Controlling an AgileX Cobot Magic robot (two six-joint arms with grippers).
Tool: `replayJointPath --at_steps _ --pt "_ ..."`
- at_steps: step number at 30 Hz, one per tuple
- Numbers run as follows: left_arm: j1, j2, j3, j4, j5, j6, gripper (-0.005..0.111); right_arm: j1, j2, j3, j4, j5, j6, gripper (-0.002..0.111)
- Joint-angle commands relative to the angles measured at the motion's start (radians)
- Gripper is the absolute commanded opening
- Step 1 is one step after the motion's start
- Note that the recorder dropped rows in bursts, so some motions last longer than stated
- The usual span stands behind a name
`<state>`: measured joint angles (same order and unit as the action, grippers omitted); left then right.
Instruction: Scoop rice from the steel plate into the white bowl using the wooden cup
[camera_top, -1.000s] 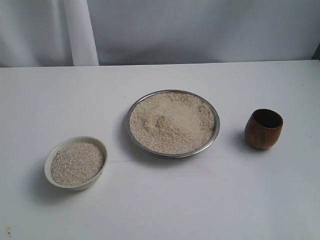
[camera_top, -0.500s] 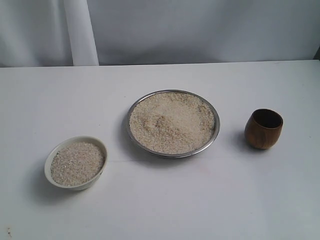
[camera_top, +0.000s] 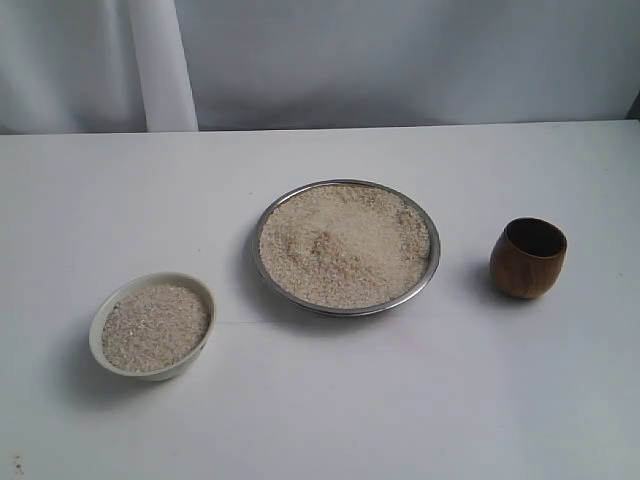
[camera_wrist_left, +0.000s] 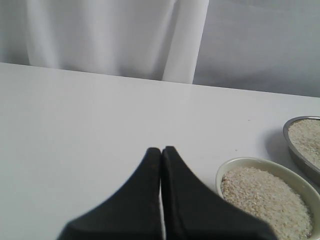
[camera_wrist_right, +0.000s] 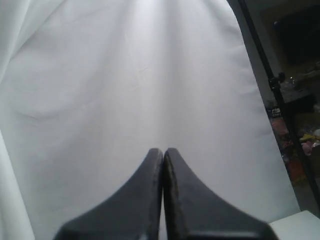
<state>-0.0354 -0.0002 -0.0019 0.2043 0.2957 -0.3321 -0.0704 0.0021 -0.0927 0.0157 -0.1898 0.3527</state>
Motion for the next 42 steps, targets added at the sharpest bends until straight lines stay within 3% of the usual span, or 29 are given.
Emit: replayJointPath --at_steps 1,9,13,19,25,35,42 --pt "-0.005 0.0 0.002 -0.005 -0.009 -0.004 0.0 -0.008 0.081 -0.129 -0.024 0.108 0.015 0.0" --pt "-0.005 0.0 0.002 -0.005 -0.009 -0.004 0.0 0.074 0.356 -0.383 -0.105 0.16 -0.016 0.0" --pt "-0.005 0.0 0.002 -0.005 -0.009 -0.004 0.0 0.082 0.511 -0.582 -0.165 0.325 -0.047 0.0" --pt "-0.005 0.0 0.002 -0.005 -0.009 -0.004 0.0 0.082 0.707 -0.887 -0.091 0.665 -0.346 0.0" --pt "-0.005 0.0 0.002 -0.005 -0.009 -0.004 0.0 0.082 0.837 -1.038 0.099 0.813 -0.629 0.0" --pt "-0.005 0.0 0.002 -0.005 -0.009 -0.004 0.0 0.08 1.042 -1.094 0.252 0.842 -0.777 0.0" --pt "-0.005 0.0 0.002 -0.005 -0.009 -0.004 0.0 0.08 1.092 -0.924 0.371 0.607 -0.884 0.0"
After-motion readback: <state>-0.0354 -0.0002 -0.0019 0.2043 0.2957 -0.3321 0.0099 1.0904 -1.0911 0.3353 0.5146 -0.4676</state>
